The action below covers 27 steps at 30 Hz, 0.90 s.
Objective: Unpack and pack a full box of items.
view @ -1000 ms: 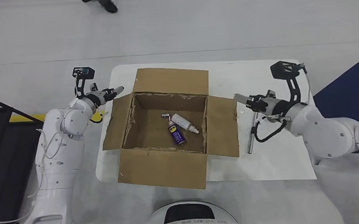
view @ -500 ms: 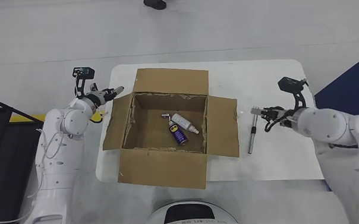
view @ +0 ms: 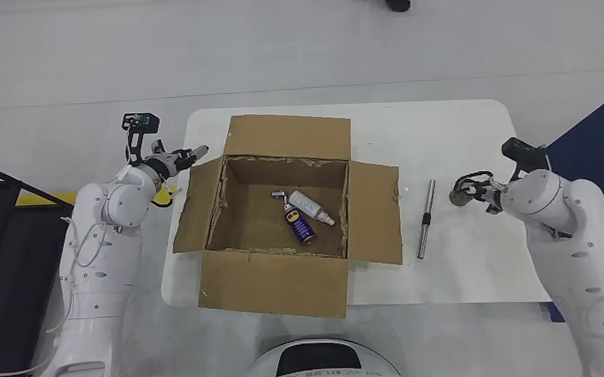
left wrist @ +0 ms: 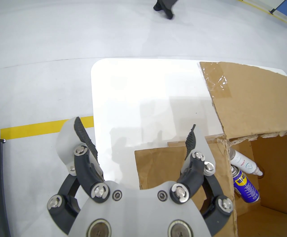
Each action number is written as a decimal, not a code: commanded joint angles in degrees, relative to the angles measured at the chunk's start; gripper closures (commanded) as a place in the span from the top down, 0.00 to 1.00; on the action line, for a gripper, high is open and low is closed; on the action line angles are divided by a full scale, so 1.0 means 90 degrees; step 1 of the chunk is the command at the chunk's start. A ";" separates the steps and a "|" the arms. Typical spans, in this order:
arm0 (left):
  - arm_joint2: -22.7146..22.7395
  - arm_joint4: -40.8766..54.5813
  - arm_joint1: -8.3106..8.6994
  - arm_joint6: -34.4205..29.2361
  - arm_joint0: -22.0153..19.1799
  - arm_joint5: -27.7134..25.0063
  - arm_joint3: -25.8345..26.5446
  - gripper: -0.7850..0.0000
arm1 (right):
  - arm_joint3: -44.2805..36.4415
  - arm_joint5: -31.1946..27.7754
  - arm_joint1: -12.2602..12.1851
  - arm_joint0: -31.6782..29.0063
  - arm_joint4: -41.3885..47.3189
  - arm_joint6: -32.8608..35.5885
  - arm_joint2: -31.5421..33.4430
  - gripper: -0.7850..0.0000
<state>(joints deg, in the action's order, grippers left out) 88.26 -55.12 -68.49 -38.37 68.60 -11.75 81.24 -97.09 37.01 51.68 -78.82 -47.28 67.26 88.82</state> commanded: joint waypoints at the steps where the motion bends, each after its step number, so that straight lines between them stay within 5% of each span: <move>1: 0.0000 0.0000 0.0000 0.0000 0.0000 0.0000 0.0000 1.00 | 0.0084 0.0059 0.0004 0.0053 -0.0065 -0.0056 -0.0034 0.47; 20: 0.0000 0.0000 0.0000 0.0000 0.0000 0.0000 0.0000 1.00 | 0.1063 0.0036 0.0101 0.0792 -0.0387 -0.0033 -0.0701 0.41; 27: 0.0000 0.0000 0.0000 0.0000 0.0000 0.0000 0.0000 1.00 | 0.1690 -0.0097 0.0184 0.1257 -0.0410 0.0100 -0.1080 0.27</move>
<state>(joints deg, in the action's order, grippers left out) 88.26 -55.12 -68.49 -38.37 68.60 -11.75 81.24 -82.41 36.24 53.26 -67.97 -51.07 68.04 79.36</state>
